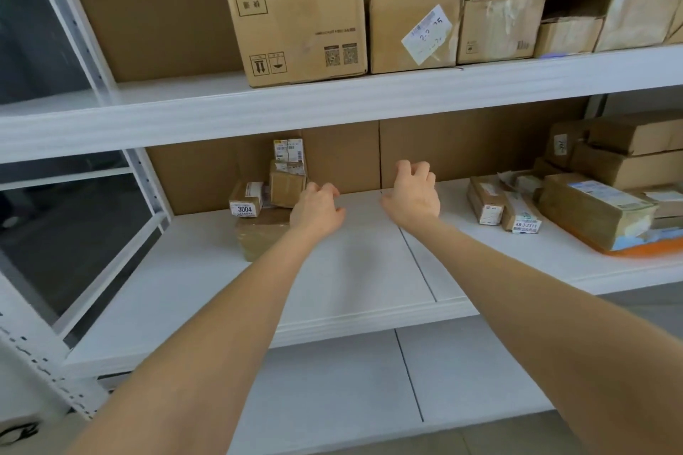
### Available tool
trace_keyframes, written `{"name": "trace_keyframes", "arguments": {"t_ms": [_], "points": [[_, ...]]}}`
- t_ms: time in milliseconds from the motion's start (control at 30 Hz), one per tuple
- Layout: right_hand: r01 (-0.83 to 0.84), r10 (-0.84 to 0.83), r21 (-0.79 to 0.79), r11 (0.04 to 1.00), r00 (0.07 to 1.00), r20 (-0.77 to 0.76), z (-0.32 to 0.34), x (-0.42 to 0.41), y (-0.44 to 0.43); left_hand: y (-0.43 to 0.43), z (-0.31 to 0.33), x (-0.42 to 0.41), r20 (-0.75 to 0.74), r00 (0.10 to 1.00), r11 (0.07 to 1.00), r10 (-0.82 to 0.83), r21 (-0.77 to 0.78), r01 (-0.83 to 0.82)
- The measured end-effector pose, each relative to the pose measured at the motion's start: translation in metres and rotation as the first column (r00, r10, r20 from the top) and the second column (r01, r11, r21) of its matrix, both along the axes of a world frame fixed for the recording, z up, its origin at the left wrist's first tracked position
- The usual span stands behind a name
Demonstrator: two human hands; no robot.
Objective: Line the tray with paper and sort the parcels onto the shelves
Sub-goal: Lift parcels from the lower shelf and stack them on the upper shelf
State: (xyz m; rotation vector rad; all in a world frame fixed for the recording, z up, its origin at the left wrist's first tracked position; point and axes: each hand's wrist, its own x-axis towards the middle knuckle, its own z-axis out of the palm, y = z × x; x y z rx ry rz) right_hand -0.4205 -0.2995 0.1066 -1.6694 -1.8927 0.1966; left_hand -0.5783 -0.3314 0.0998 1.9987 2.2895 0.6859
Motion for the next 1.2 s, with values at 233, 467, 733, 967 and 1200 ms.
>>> {"name": "trace_keyframes", "arguments": {"t_ms": [233,467,733,967,1200], "points": [[-0.098,0.084,-0.191,0.977,0.993,-0.079,-0.013,-0.074,0.047,0.043,-0.003,-0.083,-0.031,0.972,0.97,0.233,-0.064,-0.234],[-0.237,0.2,-0.448,0.862,0.971,-0.13,-0.011,-0.152,0.095,0.087,-0.008,-0.167,0.088,0.915,0.909,0.394,-0.187,-0.373],[-0.328,0.17,-0.465,0.823,0.922,-0.349,-0.016,-0.218,0.135,0.116,-0.026,-0.218,0.223,0.886,0.894,0.406,-0.3,-0.334],[-0.166,0.057,-0.481,0.861,0.971,-0.234,-0.026,-0.253,0.156,0.137,-0.04,-0.221,0.202,0.9,0.892,0.387,-0.329,-0.31],[-0.123,0.035,-0.475,0.871,0.981,-0.19,-0.032,-0.251,0.161,0.146,-0.041,-0.227,0.143,0.894,0.869,0.425,-0.342,-0.358]]}}
